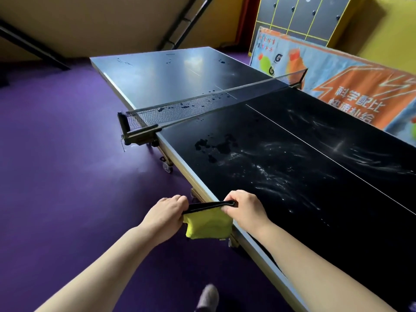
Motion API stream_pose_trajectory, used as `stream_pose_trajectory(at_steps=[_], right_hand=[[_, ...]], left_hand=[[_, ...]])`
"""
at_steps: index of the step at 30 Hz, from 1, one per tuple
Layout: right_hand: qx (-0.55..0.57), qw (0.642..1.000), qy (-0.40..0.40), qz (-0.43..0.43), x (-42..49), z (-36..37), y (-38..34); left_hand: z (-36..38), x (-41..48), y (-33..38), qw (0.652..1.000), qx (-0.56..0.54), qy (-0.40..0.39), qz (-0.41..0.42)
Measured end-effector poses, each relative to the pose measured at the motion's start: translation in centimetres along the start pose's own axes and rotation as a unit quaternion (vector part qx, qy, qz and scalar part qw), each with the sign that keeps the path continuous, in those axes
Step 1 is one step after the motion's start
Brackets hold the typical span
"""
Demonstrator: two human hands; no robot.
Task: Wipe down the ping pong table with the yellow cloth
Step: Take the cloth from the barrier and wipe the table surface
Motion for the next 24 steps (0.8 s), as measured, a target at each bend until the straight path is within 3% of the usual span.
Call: stream_pose_trajectory(at_steps=[9,15,20,24], right_hand=[[0.061,0.998,-0.006,0.013,16.3,0.3,0.7],[0.136,0.989,-0.006,0.052,25.6,0.7,2.3],[0.229,0.970,0.001,0.084,30.2,1.5,3.6],[0.209,0.974,0.011,0.092,33.5,1.9,4.5]], left_hand=[[-1.9,12.3,-8.8,0.993,-0.013,0.072,-0.091],[-3.0,21.9,-12.6,0.992,0.074,0.089,-0.054],[-2.1,26.8,-15.7,0.983,-0.001,0.092,-0.156],[-1.1,30.6,-18.0,0.984,-0.057,0.083,-0.145]])
Point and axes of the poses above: each hand's wrist, its own x-axis towards the middle knuckle, its own z-axis out of the palm, y = z × x, the point moved 7 cm from there along x, towards the middle knuckle, and after that the axes turned 6 degrees about x, right-handed, at the moved point
